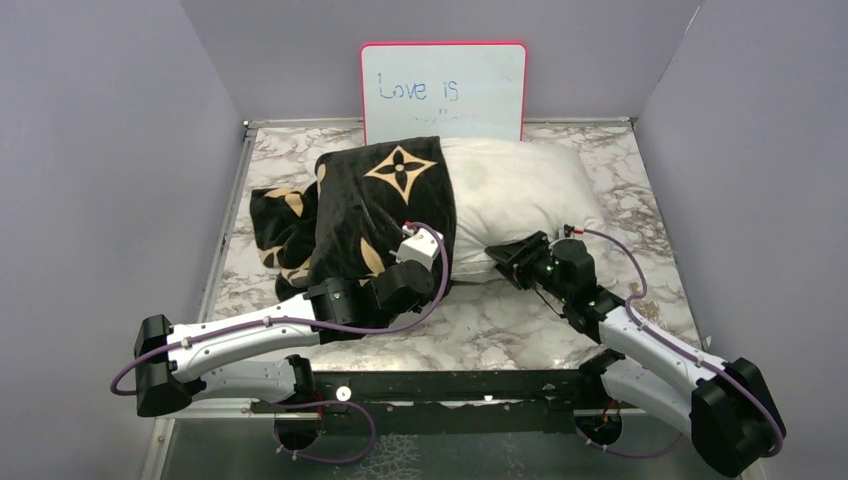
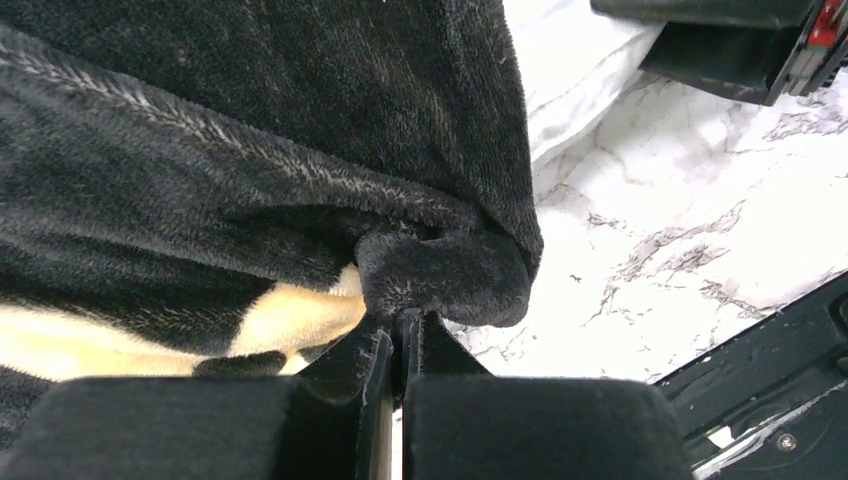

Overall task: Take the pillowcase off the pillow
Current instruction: Remove the pillow from the pillowcase.

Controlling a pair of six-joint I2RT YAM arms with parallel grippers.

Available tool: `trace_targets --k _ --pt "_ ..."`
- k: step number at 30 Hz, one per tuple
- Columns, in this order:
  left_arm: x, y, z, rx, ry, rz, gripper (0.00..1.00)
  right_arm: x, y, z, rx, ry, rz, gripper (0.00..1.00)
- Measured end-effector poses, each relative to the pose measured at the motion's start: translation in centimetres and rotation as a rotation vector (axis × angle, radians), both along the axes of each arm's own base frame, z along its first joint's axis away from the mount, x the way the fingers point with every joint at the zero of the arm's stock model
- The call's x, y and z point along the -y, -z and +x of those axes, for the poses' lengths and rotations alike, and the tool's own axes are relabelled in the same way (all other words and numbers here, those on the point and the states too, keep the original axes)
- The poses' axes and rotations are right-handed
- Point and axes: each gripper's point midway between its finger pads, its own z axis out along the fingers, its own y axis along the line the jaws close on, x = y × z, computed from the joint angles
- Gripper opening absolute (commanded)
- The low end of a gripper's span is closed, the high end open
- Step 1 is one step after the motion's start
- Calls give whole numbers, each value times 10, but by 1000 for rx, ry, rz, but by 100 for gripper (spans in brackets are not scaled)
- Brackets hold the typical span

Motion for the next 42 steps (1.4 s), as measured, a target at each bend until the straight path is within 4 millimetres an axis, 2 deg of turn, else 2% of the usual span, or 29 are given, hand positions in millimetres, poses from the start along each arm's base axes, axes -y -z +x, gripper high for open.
trace_targets --k 2,3,6,11,15,17,21,22,24,25,29,32,35,38,40,42 --pt "1 -2 0 1 1 -5 0 6 -6 7 31 43 -18 7" --pt "3 -4 0 3 1 -14 0 11 -11 11 53 68 -35 1" --pt "6 -7 0 4 -2 -35 0 30 -31 24 125 161 -132 1" --pt "1 -4 1 -23 -77 -72 0 80 -53 44 202 323 -434 1" --pt "-14 4 -6 -79 -181 -128 0 109 -52 47 199 352 -602 1" --pt "-25 8 -12 -113 -229 -168 0 118 -48 47 186 348 -633 1" --pt "-45 4 -22 -154 -292 -277 1 120 -43 45 168 316 -644 0" --pt "-49 3 -24 -161 -297 -299 10 119 -44 45 166 303 -645 1" --pt "-55 0 -26 -160 -291 -323 43 116 -47 43 170 280 -644 2" --pt "-56 -1 -27 -158 -284 -324 52 116 -48 41 173 270 -646 3" --pt "-63 -4 -28 -131 -245 -256 74 135 -45 35 158 282 -725 4" --pt "-54 -23 -22 -93 -207 -224 89 147 -39 28 135 278 -788 11" --pt "-35 -50 -11 -35 -158 -210 98 150 -37 20 128 250 -818 18" --pt "-10 -77 7 23 -128 -217 98 148 -40 14 146 220 -816 22" --pt "6 -86 26 26 -119 -228 95 145 -43 10 162 198 -810 23" --pt "15 -84 50 15 -128 -234 91 143 -45 8 174 182 -801 24"
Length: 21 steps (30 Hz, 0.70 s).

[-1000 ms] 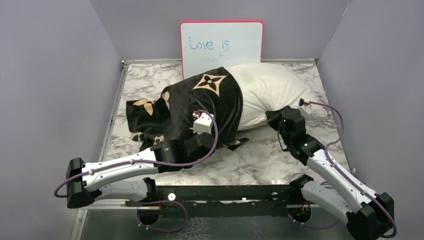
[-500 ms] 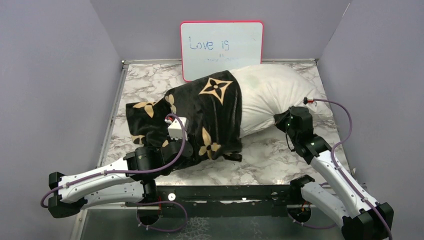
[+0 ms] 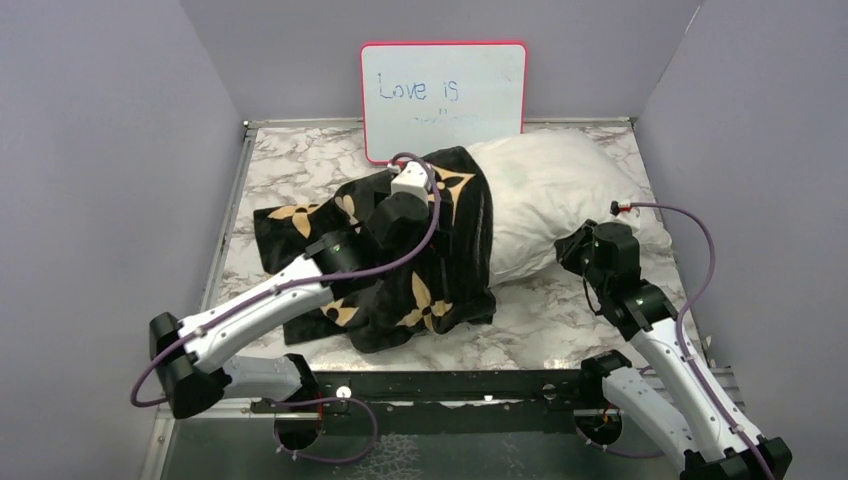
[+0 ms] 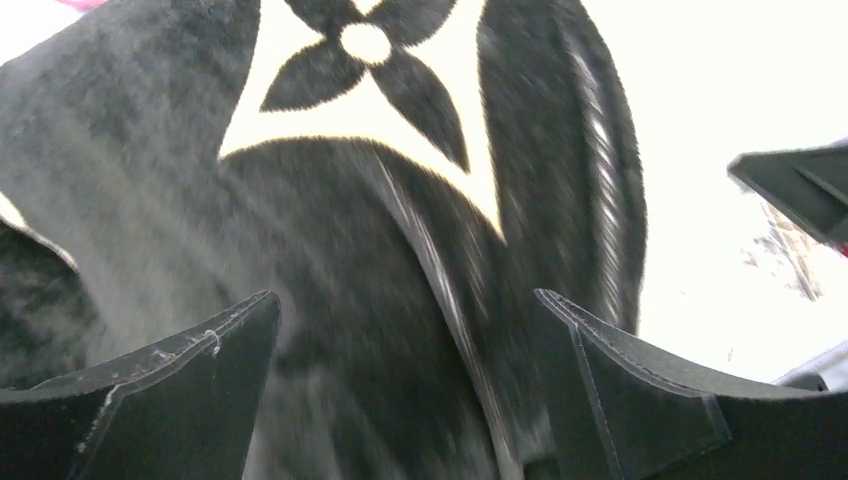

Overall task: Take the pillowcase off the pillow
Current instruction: Remove the pillow from the pillowcase.

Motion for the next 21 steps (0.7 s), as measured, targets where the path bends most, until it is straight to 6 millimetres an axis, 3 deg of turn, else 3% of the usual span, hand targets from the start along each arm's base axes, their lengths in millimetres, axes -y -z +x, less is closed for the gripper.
trace_targets --k 4,8,13,17,21 --pt "14 39 46 -88 -8 43 52 -3 -2 -3 5 -26 7 25" --pt "22 75 54 -153 -5 113 9 -3 1 -4 -12 -35 -3 26" --pt "-1 67 46 -135 -61 65 4 2 10 -2 -48 -20 -45 21" --pt "-67 57 37 -123 -187 -10 1 2 22 3 -89 -23 -80 20" --pt "-104 63 26 -140 -267 -34 1 1 34 4 -132 -25 -91 23"
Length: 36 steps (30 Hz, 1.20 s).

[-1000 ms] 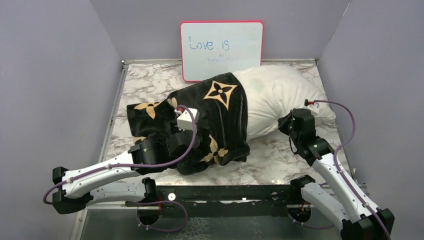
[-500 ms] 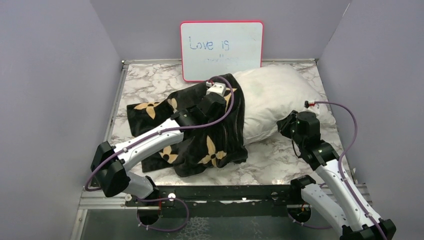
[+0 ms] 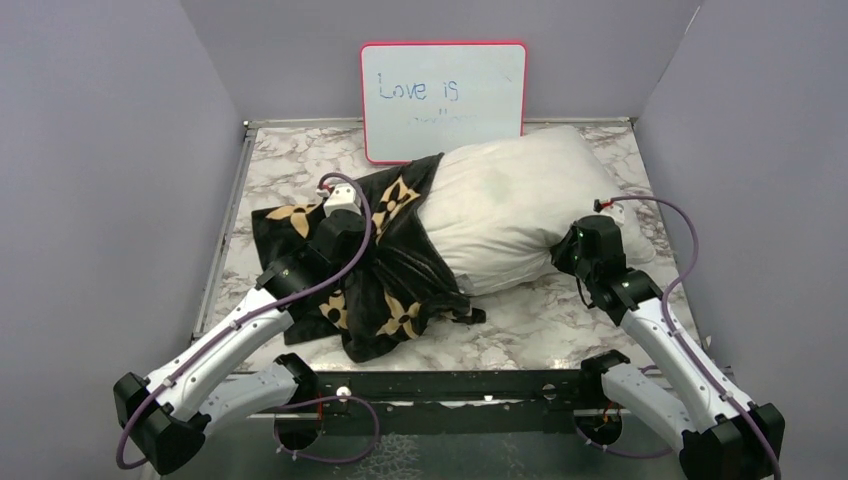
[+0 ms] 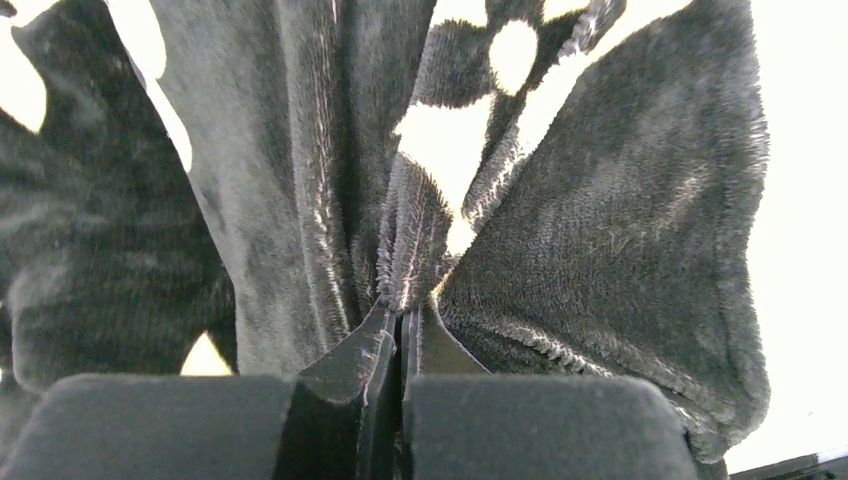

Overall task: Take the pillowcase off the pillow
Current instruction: Remove the pillow from the pillowcase.

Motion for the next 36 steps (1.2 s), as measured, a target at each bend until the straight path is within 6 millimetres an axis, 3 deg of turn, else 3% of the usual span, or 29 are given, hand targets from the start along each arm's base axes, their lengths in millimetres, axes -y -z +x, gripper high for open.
trace_targets --k 1,3,4,6,8,9,13,17,20,24,27,30,33,36 --pt "-3 5 -4 -11 -5 -1 7 0 0 0 -1 0 0 25" --pt "-8 18 -10 -43 -11 3 41 -1 -2 0 4 -5 1 29" --pt "-8 22 -11 -55 -11 3 52 -2 -5 0 8 -15 1 31" --pt "-8 29 -13 -75 -9 2 67 -6 -19 0 40 -53 3 38" --pt "-9 32 -14 -85 -8 3 73 -10 -42 1 99 -91 8 58" --pt "-9 32 -13 -86 -5 8 75 -11 -55 1 134 -108 9 62" --pt "-9 31 -10 -83 6 34 85 -14 -111 -1 268 -169 -1 67" --pt "-5 16 -4 -56 30 44 90 -35 -163 -1 372 -304 21 71" --pt "4 4 -1 -41 63 29 93 -57 -185 9 385 -412 49 73" --pt "10 -2 -3 -41 96 7 98 -96 -193 49 301 -557 93 76" --pt "10 -6 -6 -28 113 1 99 -124 -185 90 201 -633 116 77" --pt "9 -12 -8 -8 133 0 99 -136 -153 115 107 -651 88 79" --pt "14 -18 -5 -2 154 6 99 -133 -98 109 -16 -638 43 77" --pt "20 -25 7 -2 159 22 99 -127 -48 96 -116 -620 29 63"
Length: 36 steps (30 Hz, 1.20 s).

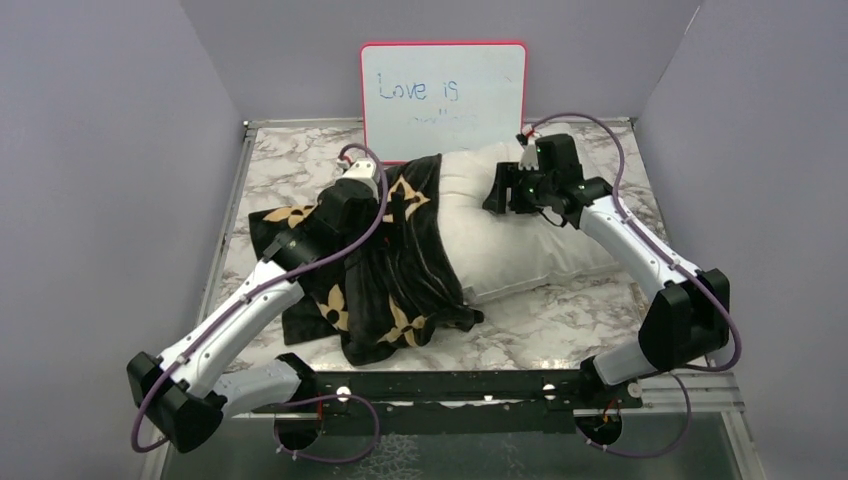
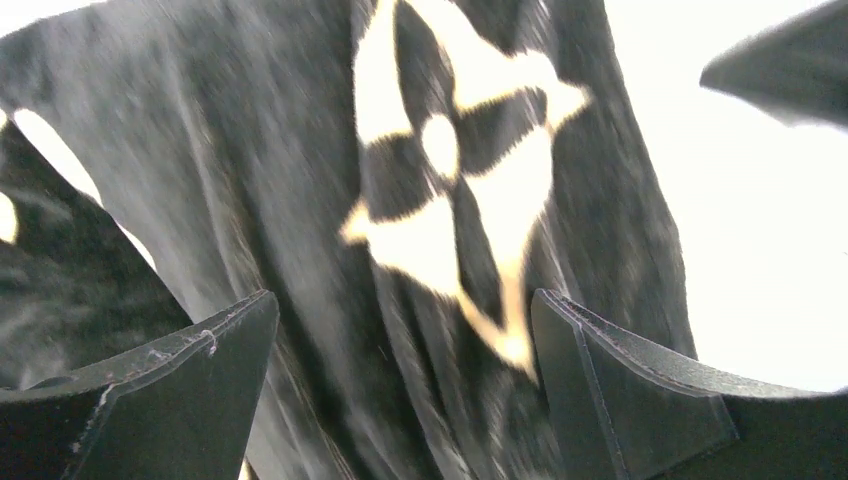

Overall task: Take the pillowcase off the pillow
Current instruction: Remove the pillow from the pillowcase.

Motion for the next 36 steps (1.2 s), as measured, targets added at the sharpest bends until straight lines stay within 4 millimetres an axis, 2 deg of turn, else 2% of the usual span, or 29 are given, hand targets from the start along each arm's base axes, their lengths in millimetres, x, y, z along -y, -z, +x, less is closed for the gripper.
trace_targets --k 4,8,10,13,14,16,17,18,19,20,22,26,30,32,34,36 --pt "-2 -8 39 -6 -28 14 99 8 38 -21 -20 57 32 62" --pt "-13 -23 88 21 -49 -19 99 15 51 -43 21 115 96 62" --pt "-9 -34 111 42 -31 -32 95 17 54 -50 38 134 131 62" --pt "13 -41 141 51 54 -66 77 17 54 -54 53 154 170 62" --pt "22 -35 146 36 91 -77 68 17 52 -54 55 159 178 62" --pt "38 -15 148 -19 167 -100 50 16 49 -52 59 169 187 62" --pt "45 2 145 -67 205 -109 39 16 48 -52 59 173 190 61" --pt "49 17 141 -106 231 -112 27 17 48 -51 58 180 192 60" --pt "51 29 137 -138 248 -114 11 17 48 -51 58 186 192 60" --pt "51 38 133 -161 255 -113 0 17 48 -50 57 193 195 59" --pt "45 45 131 -178 243 -115 0 19 49 -50 54 209 195 58" --pt "20 28 136 -127 178 -135 0 20 53 -51 38 240 202 58" --pt "-33 14 141 -95 53 -133 0 22 53 -53 35 268 219 58" --pt "-58 17 139 -112 -5 -135 0 22 51 -54 38 278 232 58" --pt "-71 25 132 -140 -30 -141 0 22 48 -54 43 282 245 60" --pt "-76 33 125 -166 -31 -151 18 21 46 -55 47 280 250 61"
